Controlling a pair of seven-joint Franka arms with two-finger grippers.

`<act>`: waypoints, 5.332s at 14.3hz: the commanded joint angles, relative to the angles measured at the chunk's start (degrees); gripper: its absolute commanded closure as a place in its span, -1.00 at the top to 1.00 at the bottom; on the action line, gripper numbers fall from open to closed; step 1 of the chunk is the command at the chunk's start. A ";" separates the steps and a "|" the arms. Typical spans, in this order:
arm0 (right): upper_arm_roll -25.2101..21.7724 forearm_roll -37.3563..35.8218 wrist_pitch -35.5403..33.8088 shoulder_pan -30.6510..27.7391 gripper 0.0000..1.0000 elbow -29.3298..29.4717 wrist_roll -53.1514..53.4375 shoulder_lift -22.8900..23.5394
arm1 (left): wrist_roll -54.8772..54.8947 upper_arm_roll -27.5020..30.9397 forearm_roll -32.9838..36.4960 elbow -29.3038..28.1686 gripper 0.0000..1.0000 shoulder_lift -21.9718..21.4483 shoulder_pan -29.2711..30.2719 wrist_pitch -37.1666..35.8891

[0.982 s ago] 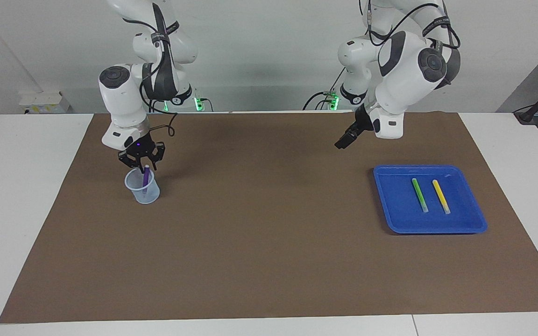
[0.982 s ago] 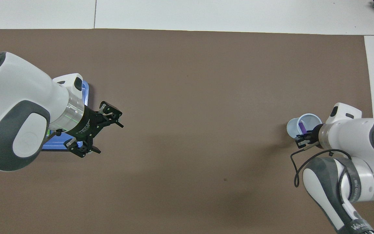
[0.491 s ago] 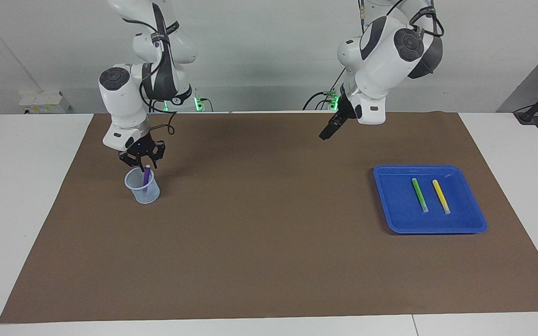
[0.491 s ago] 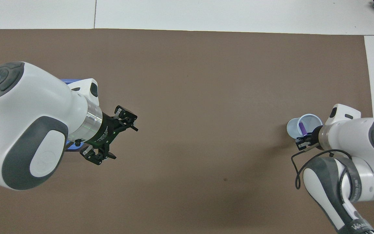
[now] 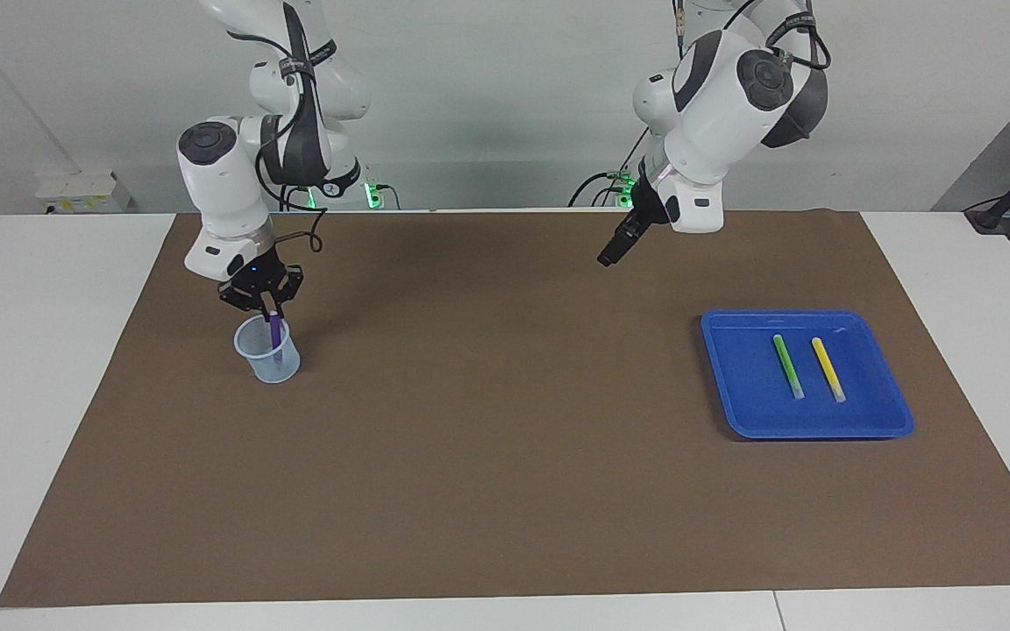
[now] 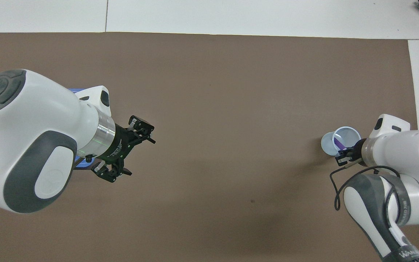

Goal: Right arm passes pens to left for tray arrangement
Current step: 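Grasp the purple pen in the cup while the left gripper moves toward center, then lift the purple pen toward the left gripper with the right gripper, then grasp the purple pen with the left gripper and open the right gripper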

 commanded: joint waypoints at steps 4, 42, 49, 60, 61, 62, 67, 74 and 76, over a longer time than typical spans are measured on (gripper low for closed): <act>0.55 -1.04 -3.74 -0.91 -1.00 3.08 -1.17 1.06 | -0.90 0.86 -0.97 -1.55 1.00 -1.44 -0.92 1.30; 0.82 46.75 -35.40 3.40 -1.00 24.37 40.74 -1.04 | -30.31 0.69 -1.76 0.21 1.00 -0.56 -9.96 15.26; 0.82 55.81 -35.31 4.80 -1.00 23.05 52.34 -1.83 | -45.53 0.60 -1.76 0.12 1.00 0.67 -19.27 27.91; 0.82 61.36 -37.33 5.86 -1.00 21.81 58.60 -2.36 | -59.26 0.69 -1.49 -0.23 0.51 0.93 -25.00 35.14; 0.82 61.36 -37.51 5.86 -1.00 21.81 58.60 -2.36 | -59.35 0.69 -1.49 -0.32 0.35 0.85 -25.09 35.13; 0.82 61.36 -37.51 5.86 -1.00 21.90 58.60 -2.36 | -59.35 0.69 -1.41 -0.40 0.33 0.85 -25.09 35.22; 0.73 61.36 -38.47 5.42 -1.00 21.99 58.51 -2.27 | -59.26 0.69 -1.14 -1.11 0.33 0.85 -25.61 35.22; 0.55 61.36 -39.70 5.25 -1.00 22.08 57.99 -2.27 | -59.26 0.69 -0.97 -1.20 -0.20 0.85 -25.71 35.05; 0.55 61.45 -39.79 5.25 -1.00 22.08 57.99 -2.27 | -59.17 0.69 -0.97 -1.20 -0.51 0.85 -25.71 34.78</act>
